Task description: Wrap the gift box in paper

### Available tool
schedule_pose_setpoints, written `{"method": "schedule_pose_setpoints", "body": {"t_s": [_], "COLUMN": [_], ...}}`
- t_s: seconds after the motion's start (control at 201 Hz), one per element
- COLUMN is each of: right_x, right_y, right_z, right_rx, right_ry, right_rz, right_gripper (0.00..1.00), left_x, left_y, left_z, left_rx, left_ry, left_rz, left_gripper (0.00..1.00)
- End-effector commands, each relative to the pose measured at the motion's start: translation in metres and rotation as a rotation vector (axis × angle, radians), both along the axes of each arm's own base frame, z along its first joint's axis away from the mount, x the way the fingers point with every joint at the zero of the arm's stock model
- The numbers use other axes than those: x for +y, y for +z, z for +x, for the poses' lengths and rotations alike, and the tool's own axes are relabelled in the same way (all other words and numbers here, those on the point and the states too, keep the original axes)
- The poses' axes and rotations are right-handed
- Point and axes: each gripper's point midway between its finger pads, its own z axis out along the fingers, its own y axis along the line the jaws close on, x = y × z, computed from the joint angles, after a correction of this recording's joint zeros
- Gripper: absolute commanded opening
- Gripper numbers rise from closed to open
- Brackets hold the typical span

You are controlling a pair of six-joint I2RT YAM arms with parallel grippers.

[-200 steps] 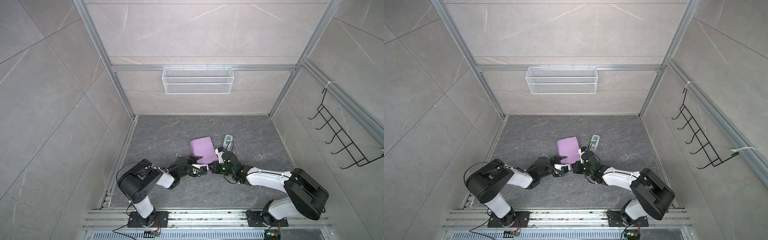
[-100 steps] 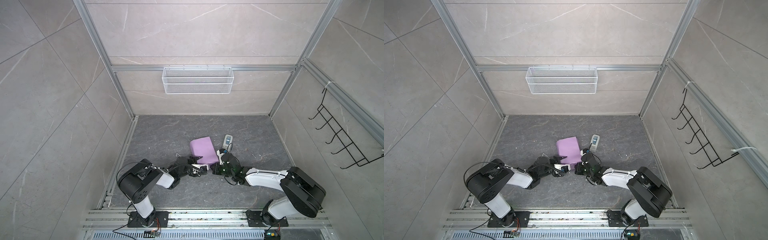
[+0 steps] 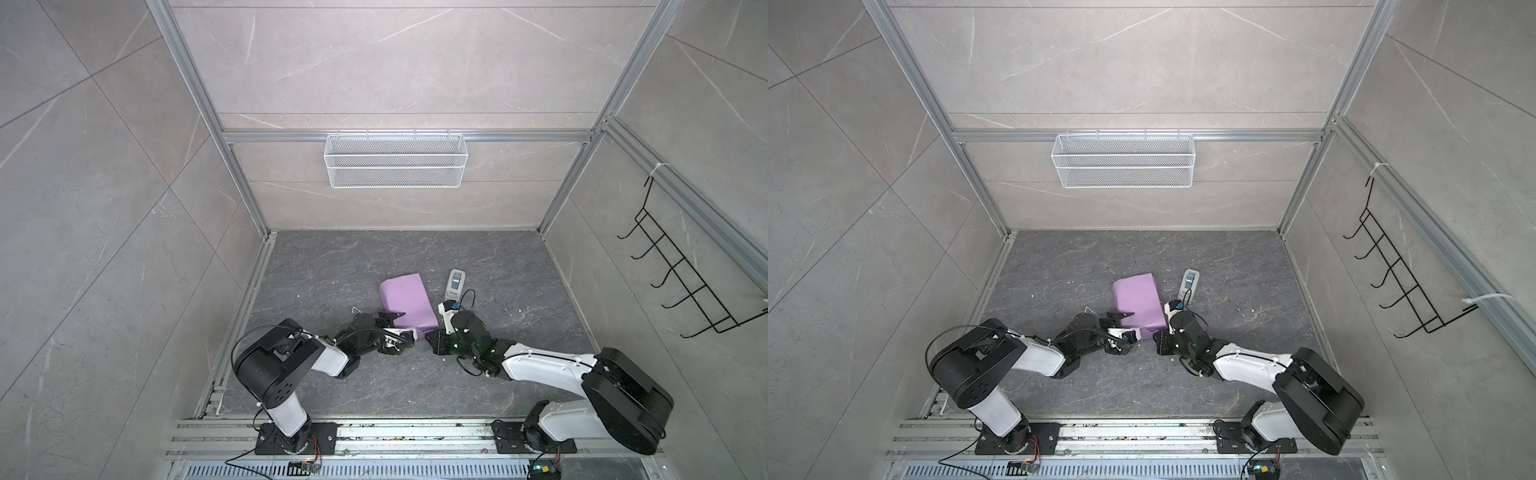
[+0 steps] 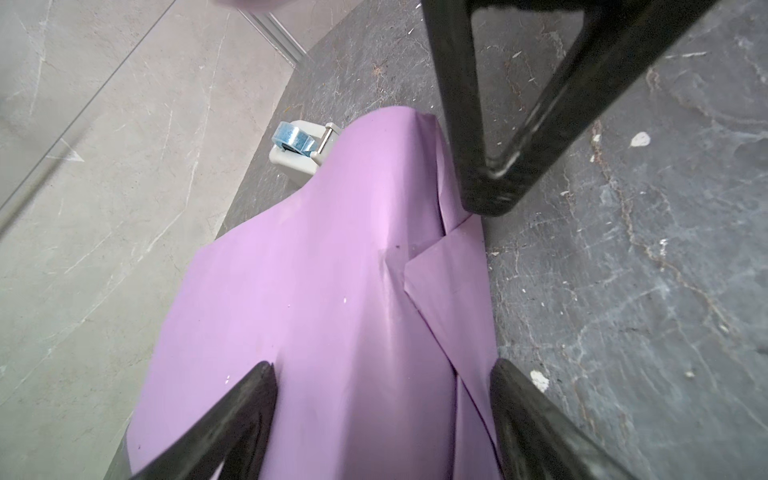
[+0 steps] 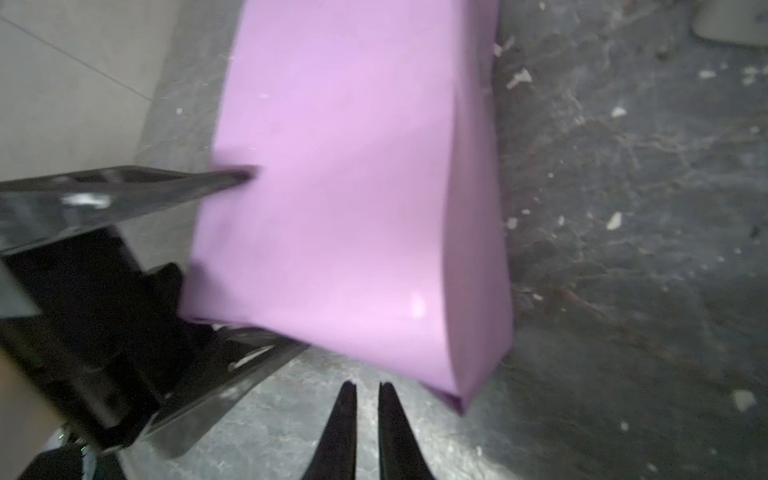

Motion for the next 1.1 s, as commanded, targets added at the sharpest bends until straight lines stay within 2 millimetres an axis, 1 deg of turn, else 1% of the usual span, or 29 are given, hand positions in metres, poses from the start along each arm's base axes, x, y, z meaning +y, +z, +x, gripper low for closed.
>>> {"method": "schedule_pose_setpoints", "body": {"t_s": [0.0, 0.075, 0.144, 0.299, 0.433, 0.568, 0.662, 0.742, 0.811, 0.881, 1.001, 1.06, 1.09], "right_x": [0.004, 0.012, 0.021, 0.042, 0.051, 0.043, 0.039, 0.038, 0.038, 0.036, 0.024, 0.012, 0.005], "right_y": [0.02, 0.037, 0.042, 0.043, 0.037, 0.021, 0.013, 0.01, 0.01, 0.017, 0.044, 0.054, 0.057], "right_z": [-0.013, -0.011, -0.006, 0.008, 0.018, 0.024, 0.026, 0.029, 0.029, 0.027, 0.023, 0.026, 0.028], "right_rx": [-0.052, -0.077, -0.065, -0.041, -0.03, -0.015, -0.004, 0.01, 0.027, 0.027, -0.001, -0.006, -0.006], "right_ry": [0.111, 0.129, 0.134, 0.151, 0.156, 0.114, 0.102, 0.1, 0.105, 0.119, 0.117, 0.093, 0.072], "right_rz": [0.006, 0.051, 0.077, 0.113, 0.094, 0.028, 0.006, 0.0, -0.005, 0.015, 0.08, 0.099, 0.103], "right_gripper": [0.19, 0.21, 0.21, 0.21, 0.21, 0.18, 0.17, 0.17, 0.17, 0.18, 0.21, 0.24, 0.26], "left_x": [-0.003, -0.005, -0.005, 0.002, 0.016, 0.026, 0.031, 0.035, 0.042, 0.05, 0.064, 0.069, 0.071], "left_y": [0.011, 0.021, 0.031, 0.049, 0.056, 0.061, 0.064, 0.066, 0.068, 0.073, 0.081, 0.078, 0.072], "left_z": [-0.009, -0.014, -0.017, -0.021, -0.021, -0.022, -0.024, -0.025, -0.021, -0.015, -0.001, 0.007, 0.009], "left_rx": [0.083, 0.104, 0.112, 0.123, 0.151, 0.209, 0.285, 0.368, 0.447, 0.52, 0.68, 0.791, 0.854], "left_ry": [-0.023, -0.04, -0.047, -0.007, 0.076, 0.148, 0.19, 0.24, 0.316, 0.409, 0.613, 0.739, 0.801], "left_rz": [-0.043, -0.07, -0.098, -0.161, -0.21, -0.271, -0.334, -0.396, -0.457, -0.528, -0.623, -0.634, -0.626], "left_gripper": [0.86, 0.89, 0.91, 0.93, 0.93, 0.92, 0.91, 0.89, 0.87, 0.85, 0.82, 0.82, 0.82]}}
